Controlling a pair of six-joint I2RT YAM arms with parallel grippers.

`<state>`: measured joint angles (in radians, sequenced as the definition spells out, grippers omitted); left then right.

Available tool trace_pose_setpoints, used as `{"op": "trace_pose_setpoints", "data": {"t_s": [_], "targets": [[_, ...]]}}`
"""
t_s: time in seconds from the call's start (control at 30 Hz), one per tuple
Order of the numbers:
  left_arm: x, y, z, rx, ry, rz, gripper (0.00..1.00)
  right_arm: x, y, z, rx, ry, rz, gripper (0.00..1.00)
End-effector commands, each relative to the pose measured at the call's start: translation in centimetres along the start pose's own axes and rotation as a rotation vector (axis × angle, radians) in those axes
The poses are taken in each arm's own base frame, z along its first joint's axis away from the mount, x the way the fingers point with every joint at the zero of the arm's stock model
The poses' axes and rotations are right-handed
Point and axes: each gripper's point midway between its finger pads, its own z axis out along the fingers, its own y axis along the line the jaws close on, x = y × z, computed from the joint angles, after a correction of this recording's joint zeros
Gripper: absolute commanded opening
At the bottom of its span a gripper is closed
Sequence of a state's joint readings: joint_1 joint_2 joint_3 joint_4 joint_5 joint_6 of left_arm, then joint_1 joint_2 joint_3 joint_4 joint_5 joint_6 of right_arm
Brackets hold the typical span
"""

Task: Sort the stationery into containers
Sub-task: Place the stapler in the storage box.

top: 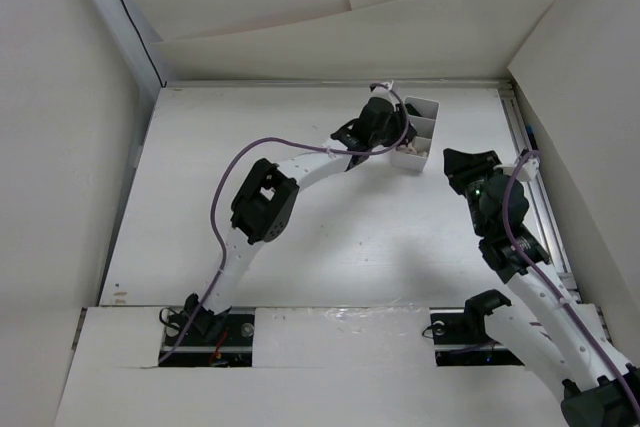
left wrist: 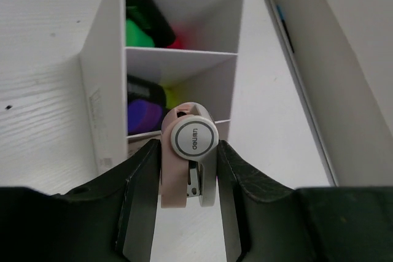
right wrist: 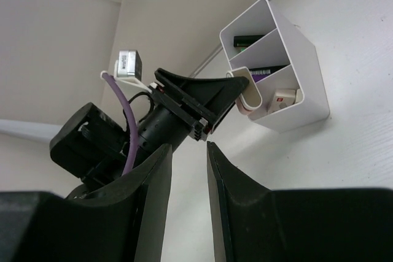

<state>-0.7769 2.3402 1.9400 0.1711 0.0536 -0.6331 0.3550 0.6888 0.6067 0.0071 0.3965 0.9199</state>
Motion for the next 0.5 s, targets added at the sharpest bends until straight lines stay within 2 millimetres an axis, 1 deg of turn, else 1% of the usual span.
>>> {"op": "trace_pose_setpoints", "data": {"t_s": [0.0,0.03,0.07,0.1,0.13,0.17,0.27,0.3,0.33,0.37,0.4,0.43,0.47], "targets": [[-2.8,-5.0,-0.4,0.117,-0.085,0.017,0.03,-0.8,1.1,-0.1,-0.034,-0.028,0.022,0.35],[-2.8,-4.9,-0.2,0.118,-0.086,0.017,0.04,-0.7,1.2,-0.1,-0.039,-0.021,0.022,0.35],[-3.2,-5.3,-0.3,0.124,-0.094,0.017,0.04,-0.7,1.2,-0.1,-0.039,-0.021,0.022,0.35],[-3.0,-5.1,0.1,0.122,-0.092,0.017,0.06,-0.7,1.2,-0.1,-0.039,-0.021,0.022,0.35],[-3.3,-5.2,0.3,0.120,-0.104,0.016,0.06,-0.7,1.2,-0.1,-0.039,-0.021,0.022,0.35],[-3.0,-4.9,0.3,0.111,-0.092,0.016,0.06,-0.7,1.2,-0.1,-0.039,-0.021,0.022,0.35],[-2.9,-5.0,0.3,0.118,-0.086,0.017,0.17,-0.7,1.2,-0.1,-0.039,-0.021,0.022,0.35],[-2.5,-4.7,0.4,0.112,-0.079,0.017,0.25,-0.7,1.2,-0.1,-0.039,-0.021,0.022,0.35],[-2.5,-4.7,0.4,0.112,-0.079,0.017,0.25,-0.7,1.2,-0.1,-0.039,-0.021,0.022,0.35],[-2.5,-4.7,0.4,0.111,-0.080,0.029,0.30,-0.8,1.1,-0.1,-0.034,-0.028,0.022,0.35],[-3.0,-4.9,0.0,0.106,-0.089,0.038,0.30,-0.8,1.1,-0.1,-0.034,-0.028,0.022,0.35],[-2.4,-4.3,0.1,0.095,-0.076,0.038,0.32,-0.8,1.1,-0.1,-0.034,-0.028,0.022,0.35],[-2.4,-4.1,-0.1,0.087,-0.080,0.037,0.36,-0.8,1.1,-0.1,-0.034,-0.028,0.022,0.35]]}}
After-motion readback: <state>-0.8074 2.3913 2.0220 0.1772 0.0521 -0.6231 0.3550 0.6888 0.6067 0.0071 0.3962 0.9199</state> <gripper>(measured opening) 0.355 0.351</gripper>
